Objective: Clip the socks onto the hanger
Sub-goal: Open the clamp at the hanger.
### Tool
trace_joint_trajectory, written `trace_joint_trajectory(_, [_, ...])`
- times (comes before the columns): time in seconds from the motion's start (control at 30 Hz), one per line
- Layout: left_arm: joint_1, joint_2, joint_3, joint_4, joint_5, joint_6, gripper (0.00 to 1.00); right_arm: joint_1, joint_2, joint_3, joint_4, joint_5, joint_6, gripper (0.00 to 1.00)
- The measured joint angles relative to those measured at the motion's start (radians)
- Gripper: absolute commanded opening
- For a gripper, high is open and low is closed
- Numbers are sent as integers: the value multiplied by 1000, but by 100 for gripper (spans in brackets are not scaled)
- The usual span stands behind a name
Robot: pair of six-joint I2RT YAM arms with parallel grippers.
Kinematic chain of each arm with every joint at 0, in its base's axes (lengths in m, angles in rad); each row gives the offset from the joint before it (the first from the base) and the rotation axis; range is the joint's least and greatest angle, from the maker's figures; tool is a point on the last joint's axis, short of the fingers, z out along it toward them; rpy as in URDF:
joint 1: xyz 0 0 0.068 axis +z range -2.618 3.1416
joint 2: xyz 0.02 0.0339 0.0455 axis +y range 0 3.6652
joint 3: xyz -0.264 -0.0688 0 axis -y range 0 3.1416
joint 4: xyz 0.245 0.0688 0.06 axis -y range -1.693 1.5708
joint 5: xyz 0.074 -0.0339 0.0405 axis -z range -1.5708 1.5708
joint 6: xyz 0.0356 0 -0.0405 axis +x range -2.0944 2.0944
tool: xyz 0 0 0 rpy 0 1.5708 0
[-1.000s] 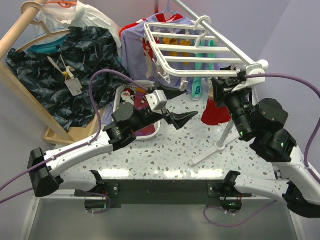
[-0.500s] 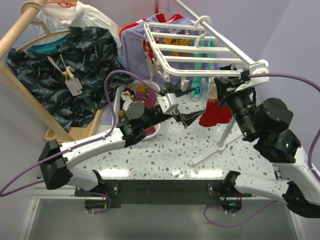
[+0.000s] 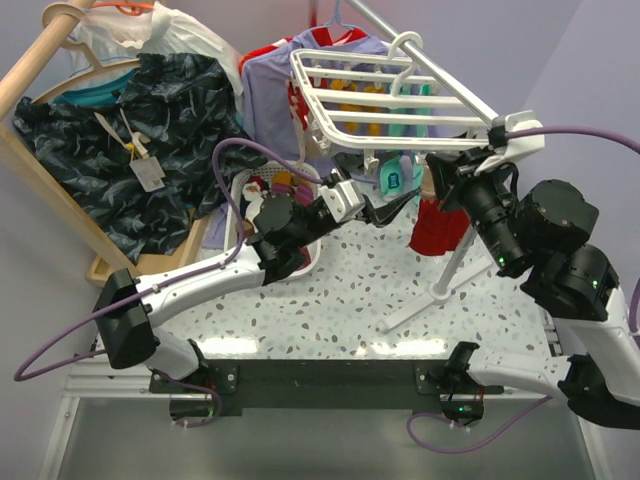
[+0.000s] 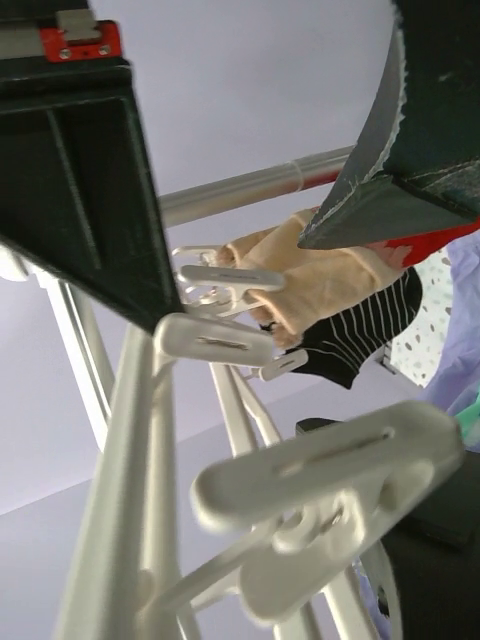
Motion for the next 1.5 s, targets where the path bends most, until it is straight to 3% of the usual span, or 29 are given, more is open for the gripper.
trace_joint_trajectory(0.3, [0, 36, 40, 19, -1, 10, 53, 0, 38, 2, -72, -40, 54, 0])
trace_joint_trajectory(0.47, [0, 55, 44, 16, -6, 15, 52, 0, 28, -3, -74, -42, 71, 0])
trace_joint_trajectory(0.67, [0, 64, 44, 12, -23, 15, 37, 0, 21, -3, -74, -43, 82, 0])
trace_joint_trajectory(0.8, [0, 64, 44, 11, -31, 14, 20, 0, 21, -7, -74, -43, 89, 0])
trace_joint_trajectory(0.9, [0, 64, 44, 3, -34, 16, 13, 0, 19, -16, -67, -42, 91, 18])
trace_joint_trajectory(0.93, [0, 64, 44, 1, -34, 14, 11, -1, 16, -22, -63, -42, 92, 31])
trace_joint_trajectory(1.03, [0, 63, 44, -11, -40, 13, 6, -1, -5, -58, -50, -52, 98, 46])
trace_joint_trajectory(1.27, [0, 50, 44, -73, -64, -14, 2, -1, -25, -101, -38, -98, 94, 56])
trace_joint_trajectory(1.5, [0, 34, 44, -145, -68, -56, 0, -1, -23, -119, 3, -121, 87, 58])
